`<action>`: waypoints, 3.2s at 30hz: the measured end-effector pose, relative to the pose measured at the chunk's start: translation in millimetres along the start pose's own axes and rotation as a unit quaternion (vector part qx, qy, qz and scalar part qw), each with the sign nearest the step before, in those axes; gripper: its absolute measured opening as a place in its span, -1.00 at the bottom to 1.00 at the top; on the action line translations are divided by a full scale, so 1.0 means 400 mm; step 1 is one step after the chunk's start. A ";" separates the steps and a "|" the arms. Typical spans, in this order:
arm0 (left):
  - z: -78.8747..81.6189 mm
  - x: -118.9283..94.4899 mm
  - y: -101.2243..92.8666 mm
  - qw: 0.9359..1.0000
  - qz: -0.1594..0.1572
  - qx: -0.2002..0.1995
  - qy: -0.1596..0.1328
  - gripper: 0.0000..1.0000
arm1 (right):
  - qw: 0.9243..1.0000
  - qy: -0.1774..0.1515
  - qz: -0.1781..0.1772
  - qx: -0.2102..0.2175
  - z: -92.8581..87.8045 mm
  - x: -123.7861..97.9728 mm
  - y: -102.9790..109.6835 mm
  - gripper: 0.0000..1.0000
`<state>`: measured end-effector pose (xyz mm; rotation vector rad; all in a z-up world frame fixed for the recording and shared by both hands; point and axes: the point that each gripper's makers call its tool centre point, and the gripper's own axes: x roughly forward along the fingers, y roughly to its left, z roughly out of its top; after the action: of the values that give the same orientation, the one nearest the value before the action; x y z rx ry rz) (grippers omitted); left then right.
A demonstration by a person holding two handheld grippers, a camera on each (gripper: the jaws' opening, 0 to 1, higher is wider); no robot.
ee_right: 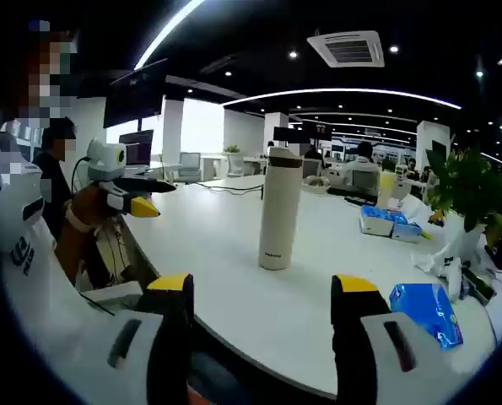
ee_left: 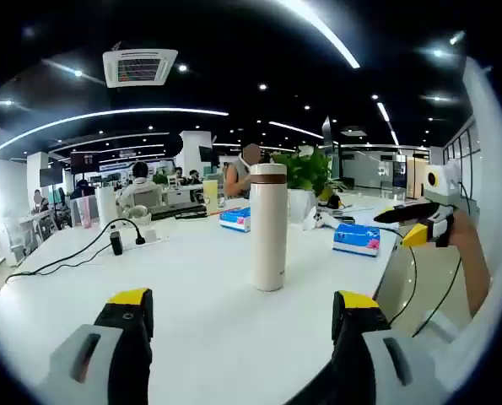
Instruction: Grasp the water cup twist off the cup lid place the cup lid on the table
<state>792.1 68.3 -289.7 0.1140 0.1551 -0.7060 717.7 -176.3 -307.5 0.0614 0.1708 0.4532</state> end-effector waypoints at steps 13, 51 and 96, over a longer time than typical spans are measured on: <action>0.011 -0.018 -0.006 1.000 0.000 0.005 0.000 0.79 | 0.999 -0.006 0.019 -0.036 0.056 -0.060 0.023 0.47; 0.008 -0.017 -0.026 1.000 -0.013 0.016 -0.004 0.77 | 0.995 -0.040 -0.063 -0.061 0.094 -0.130 -0.030 0.44; -0.046 0.084 -0.106 0.994 -0.111 -0.014 -0.008 0.70 | 0.997 -0.017 -0.034 -0.069 0.092 0.001 -0.010 0.41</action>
<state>787.6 17.8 -316.2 0.0651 0.1642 -0.9269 726.2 -180.5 -271.7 -0.0720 0.1078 0.3950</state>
